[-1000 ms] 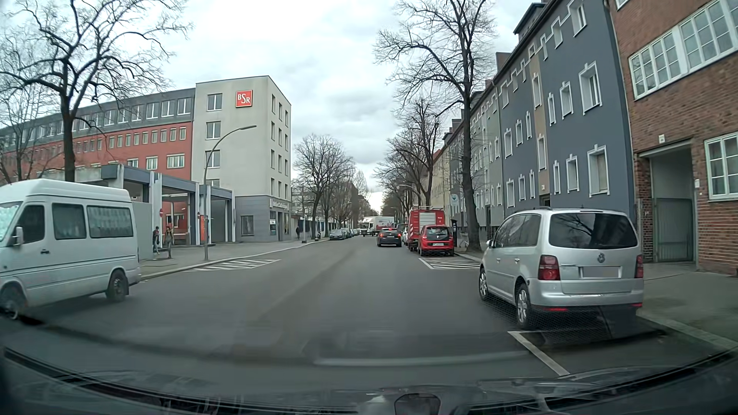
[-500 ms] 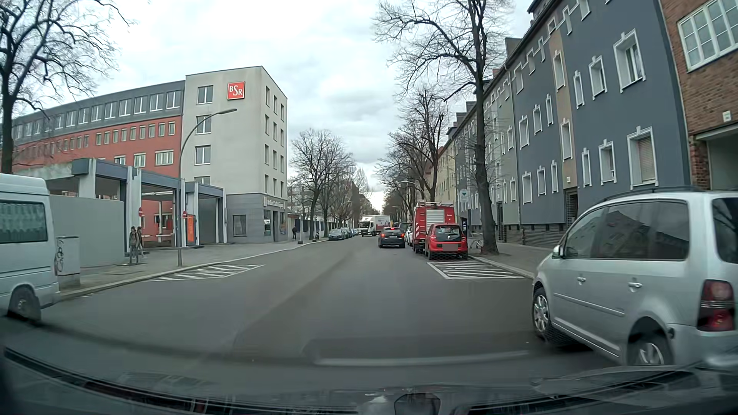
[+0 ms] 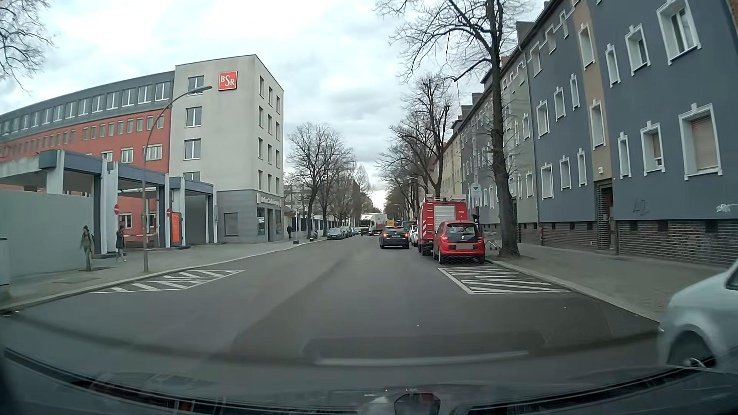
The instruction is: Follow the waypoints while adhering to traffic rules and regulations
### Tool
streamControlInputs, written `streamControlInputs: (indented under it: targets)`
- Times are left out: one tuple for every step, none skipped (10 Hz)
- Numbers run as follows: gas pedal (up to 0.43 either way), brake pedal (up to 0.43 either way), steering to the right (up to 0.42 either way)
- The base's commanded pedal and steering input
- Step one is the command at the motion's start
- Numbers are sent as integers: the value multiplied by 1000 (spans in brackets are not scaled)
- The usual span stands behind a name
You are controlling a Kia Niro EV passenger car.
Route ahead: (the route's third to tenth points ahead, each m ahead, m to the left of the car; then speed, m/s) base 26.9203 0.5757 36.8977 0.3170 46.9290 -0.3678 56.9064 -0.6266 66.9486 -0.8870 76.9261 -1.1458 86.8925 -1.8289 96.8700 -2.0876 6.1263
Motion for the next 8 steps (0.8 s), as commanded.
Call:
streamControlInputs:
  targets:
    - [0, 177, -4]
    - [0, 183, -4]
    - [0, 201, -4]
    - [0, 201, -4]
    - [0, 207, -4]
    - [0, 213, -4]
    - [0, 213, -4]
    - [0, 213, -4]
